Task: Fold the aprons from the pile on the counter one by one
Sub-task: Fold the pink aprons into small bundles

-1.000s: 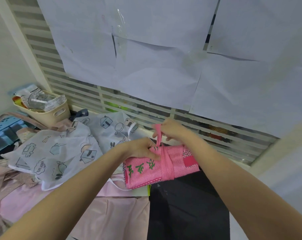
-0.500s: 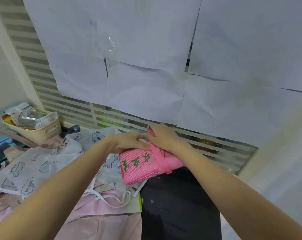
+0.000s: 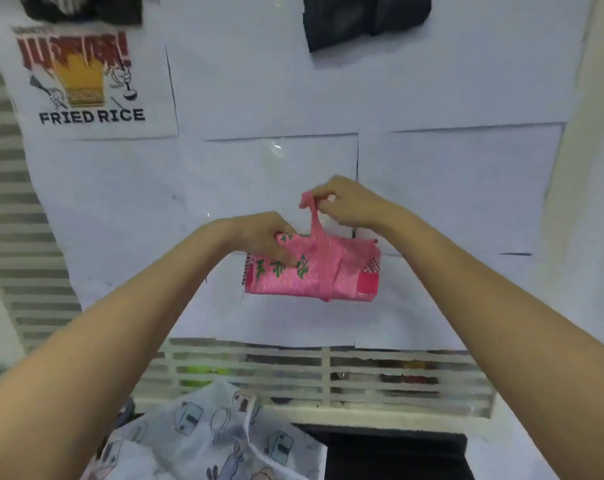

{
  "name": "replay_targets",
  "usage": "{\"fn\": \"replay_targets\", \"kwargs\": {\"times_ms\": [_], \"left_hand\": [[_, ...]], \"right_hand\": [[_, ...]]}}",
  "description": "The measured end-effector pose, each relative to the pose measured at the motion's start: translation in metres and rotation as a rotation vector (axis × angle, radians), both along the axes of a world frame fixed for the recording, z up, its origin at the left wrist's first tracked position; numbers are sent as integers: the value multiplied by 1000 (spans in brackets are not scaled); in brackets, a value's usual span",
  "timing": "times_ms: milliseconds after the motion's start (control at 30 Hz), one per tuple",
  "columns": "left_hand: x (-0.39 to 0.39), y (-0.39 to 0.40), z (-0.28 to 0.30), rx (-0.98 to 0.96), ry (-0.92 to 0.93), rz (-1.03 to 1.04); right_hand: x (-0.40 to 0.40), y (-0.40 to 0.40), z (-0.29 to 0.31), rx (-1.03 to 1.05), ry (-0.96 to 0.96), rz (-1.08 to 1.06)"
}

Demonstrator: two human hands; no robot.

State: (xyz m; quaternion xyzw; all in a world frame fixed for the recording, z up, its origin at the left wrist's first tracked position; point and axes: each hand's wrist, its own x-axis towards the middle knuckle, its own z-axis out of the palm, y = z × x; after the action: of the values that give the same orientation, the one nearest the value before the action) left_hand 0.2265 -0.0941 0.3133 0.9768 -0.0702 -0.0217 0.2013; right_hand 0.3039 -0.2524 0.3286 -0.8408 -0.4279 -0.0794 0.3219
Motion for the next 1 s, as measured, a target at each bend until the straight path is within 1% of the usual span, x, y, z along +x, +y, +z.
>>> {"fn": "replay_targets", "kwargs": {"times_ms": [33, 67, 100, 167, 233, 300, 333, 400, 433, 500, 600, 667, 733, 800, 1000], "left_hand": [[1, 2, 20, 7, -63, -10], [1, 3, 36, -1, -123, -22], [0, 1, 54, -19, -178, -36], [-2, -7, 90, -40, -258, -72], [-5, -15, 126, -34, -318, -105], [-10, -20, 158, -69, -379, -128], [-12, -22, 170, -113, -405, -140], [-13, -23, 196, -270, -461, -139], [-11, -22, 206, -364, -502, -124], [-6, -20, 224, -544, -618, -111], [5, -21, 242, -817, -759, -114], [16, -23, 247, -915, -811, -109], [26, -26, 250, -970, -836, -93], [37, -28, 258, -1004, -857, -79], [65, -31, 280, -1034, -927, -31]], "right_hand": [[1, 1, 20, 46, -150, -74], [1, 0, 36, 110, -258, -145], [-2, -2, 52, 202, -322, -204], [-8, -5, 82, 415, -379, -253], [-18, -7, 115, 575, -424, -282], [-24, -8, 148, 718, -384, -273], [-24, -10, 162, 784, -321, -252], [-23, -16, 191, 873, -171, -196], [-22, -19, 201, 880, -120, -188], [-13, -25, 223, 884, -117, -225], [-1, -26, 258, 891, -205, -305], [6, -22, 280, 834, -307, -369], [9, -19, 296, 706, -438, -468], [16, -14, 313, 621, -576, -538], [47, 1, 343, 504, -766, -661]]}}
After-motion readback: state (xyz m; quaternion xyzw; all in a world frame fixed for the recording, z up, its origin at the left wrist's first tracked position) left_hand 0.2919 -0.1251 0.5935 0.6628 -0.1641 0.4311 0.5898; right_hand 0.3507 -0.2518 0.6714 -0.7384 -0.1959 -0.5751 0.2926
